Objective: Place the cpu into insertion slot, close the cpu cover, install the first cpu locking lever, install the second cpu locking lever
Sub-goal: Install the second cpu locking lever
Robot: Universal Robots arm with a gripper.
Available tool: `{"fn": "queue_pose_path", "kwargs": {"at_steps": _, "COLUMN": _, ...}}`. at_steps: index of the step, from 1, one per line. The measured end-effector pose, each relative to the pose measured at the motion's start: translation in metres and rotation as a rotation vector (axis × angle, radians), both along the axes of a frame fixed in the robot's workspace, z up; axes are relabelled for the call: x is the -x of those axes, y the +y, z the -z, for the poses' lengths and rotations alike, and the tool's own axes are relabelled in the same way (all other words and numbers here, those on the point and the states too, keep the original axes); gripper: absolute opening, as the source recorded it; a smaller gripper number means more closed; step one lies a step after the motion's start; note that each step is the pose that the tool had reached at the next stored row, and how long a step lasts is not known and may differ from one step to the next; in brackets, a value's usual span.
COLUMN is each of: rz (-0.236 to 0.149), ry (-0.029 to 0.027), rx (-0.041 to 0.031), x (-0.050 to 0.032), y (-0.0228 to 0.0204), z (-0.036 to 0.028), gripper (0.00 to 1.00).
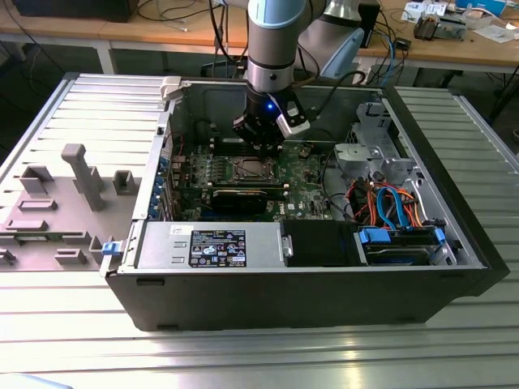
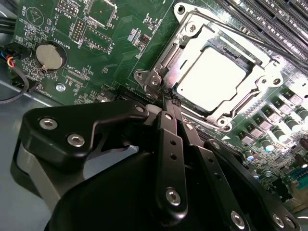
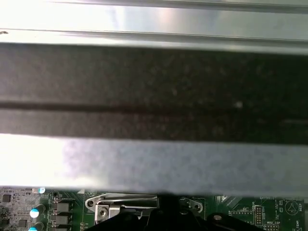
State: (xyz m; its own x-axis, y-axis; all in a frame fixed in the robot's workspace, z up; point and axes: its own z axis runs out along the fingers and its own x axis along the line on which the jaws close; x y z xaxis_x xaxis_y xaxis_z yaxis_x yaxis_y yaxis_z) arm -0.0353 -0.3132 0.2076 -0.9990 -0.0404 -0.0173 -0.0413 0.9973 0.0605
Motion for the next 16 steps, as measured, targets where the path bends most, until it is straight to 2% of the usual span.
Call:
{"fn": "queue_pose_path", "kwargs": {"at_steps": 7, "rz": 0.000, "ry": 0.0002, "rx": 0.0002, "x": 0.0001, "y": -0.0056, "z": -0.0005, "gripper": 0.11}}
{"fn": "queue_pose_path", "kwargs": {"at_steps": 8, "rz": 0.000, "ry": 0.0000, "rx": 0.0000, "x": 0.0001, "y": -0.0057, "z": -0.0020, "gripper": 0.11}}
{"fn": "queue_pose_path", "kwargs": {"at_steps": 10, "rz": 0.000, "ry": 0.0000, "rx": 0.0001, "x": 0.0000, "y": -0.0058, "z": -0.0119, "gripper": 0.11}}
{"fn": "queue_pose_path", "kwargs": {"at_steps": 11, "rz": 0.000, "ry": -0.0001, "rx": 0.0000, "x": 0.0000, "y": -0.0058, "z": -0.0140, "gripper": 0.11}}
{"fn": "queue_pose_path", "kwargs": {"at_steps": 13, "rz": 0.000, "ry": -0.0001, "rx": -0.0002, "x": -0.0001, "y": -0.0066, "z": -0.0152, "gripper": 0.11}}
{"fn": "queue_pose_path", "kwargs": {"at_steps": 16, "rz": 0.000, "ry": 0.0000, "rx": 0.0000, "x": 0.0000, "y": -0.0100, "z": -0.0152, "gripper": 0.11}}
